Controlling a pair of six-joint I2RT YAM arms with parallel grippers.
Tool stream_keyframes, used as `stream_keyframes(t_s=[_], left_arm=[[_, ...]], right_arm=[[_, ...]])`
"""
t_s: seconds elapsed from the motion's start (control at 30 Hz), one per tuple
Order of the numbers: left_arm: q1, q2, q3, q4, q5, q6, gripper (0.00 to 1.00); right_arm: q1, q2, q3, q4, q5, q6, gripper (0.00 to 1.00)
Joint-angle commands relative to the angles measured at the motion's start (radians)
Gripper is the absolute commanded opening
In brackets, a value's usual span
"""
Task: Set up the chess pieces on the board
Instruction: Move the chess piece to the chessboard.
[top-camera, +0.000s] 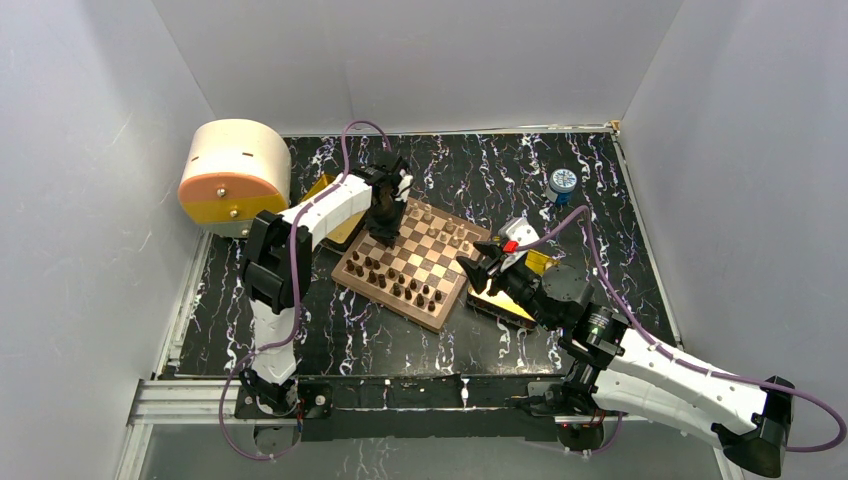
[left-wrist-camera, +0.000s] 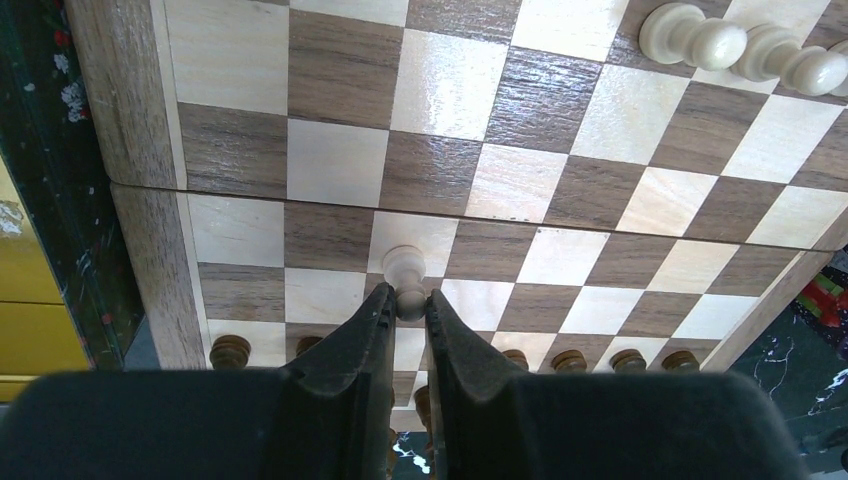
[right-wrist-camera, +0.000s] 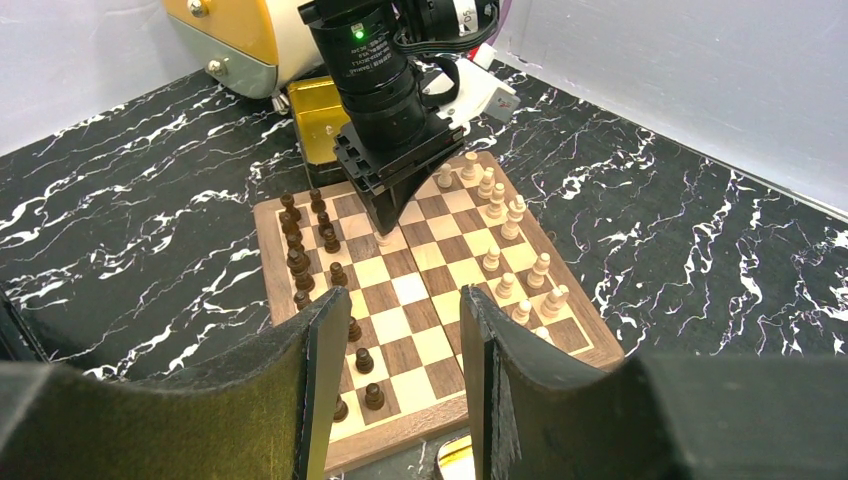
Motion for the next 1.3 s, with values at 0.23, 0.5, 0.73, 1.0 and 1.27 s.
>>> stream_keyframes(t_s=[0.23,0.5,0.73,1.0,1.27], left_arm=[[-0.012,-0.094,0.047,0.023,-0.090,-0.021,0.09],[-0.012,-0.040,0.158,0.088,-0.109,-0.052,0.08],[-0.012,0.025,0.223,0.106,-0.092,-0.063,0.09],[-0.011,0.065,0.251,0.107,-0.127,-0.056,0.09],[-0.012,0.101,0.262,0.105,-0.129,-0.049,0.09]], right_arm=[[-0.002,-0.013,0.005,0.039,0.018,0.012,0.53],[-0.003,-0.012,0.012,0.032,0.020,0.001,0.53],[-0.003,-0.010,0.017,0.029,0.024,0.000,0.53],[-0.003,-0.011,0.022,0.025,0.030,0.000,0.53],[-0.004,-0.019,0.023,0.022,0.037,0.000,0.53]])
